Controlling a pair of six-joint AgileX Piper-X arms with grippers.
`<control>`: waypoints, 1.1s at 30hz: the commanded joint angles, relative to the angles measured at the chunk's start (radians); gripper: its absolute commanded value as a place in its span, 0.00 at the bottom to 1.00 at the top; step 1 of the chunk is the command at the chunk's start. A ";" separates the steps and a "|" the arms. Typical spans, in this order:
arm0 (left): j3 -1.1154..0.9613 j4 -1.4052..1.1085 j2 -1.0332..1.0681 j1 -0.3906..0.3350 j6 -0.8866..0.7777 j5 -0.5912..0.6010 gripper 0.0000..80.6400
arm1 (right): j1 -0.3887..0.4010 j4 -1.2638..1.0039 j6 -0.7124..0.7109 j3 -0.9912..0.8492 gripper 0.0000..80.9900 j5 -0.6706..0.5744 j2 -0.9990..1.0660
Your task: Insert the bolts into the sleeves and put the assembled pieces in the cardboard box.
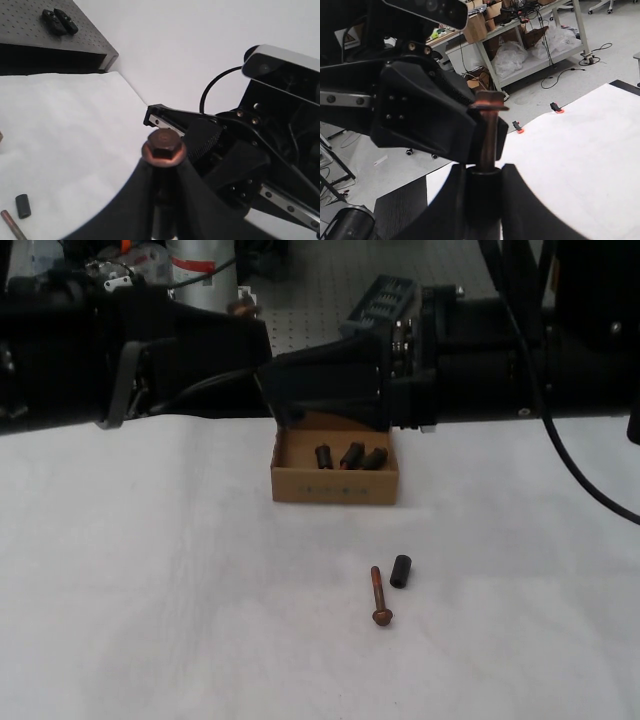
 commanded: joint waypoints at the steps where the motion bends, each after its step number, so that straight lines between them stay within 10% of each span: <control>1: -0.003 0.034 -0.008 0.001 0.032 0.035 0.01 | -0.013 -0.041 -0.002 -0.012 0.03 -0.018 -0.006; 9: -0.003 0.016 -0.008 0.001 0.074 0.107 0.04 | -0.013 -0.041 -0.002 -0.012 0.03 -0.014 -0.006; 17: -0.003 -0.020 -0.008 0.001 0.012 0.166 0.68 | -0.013 -0.041 -0.002 -0.012 0.03 -0.014 -0.006; 33: -0.003 0.041 -0.051 0.006 0.097 -0.038 0.64 | -0.051 0.043 -0.056 -0.012 0.03 0.082 0.012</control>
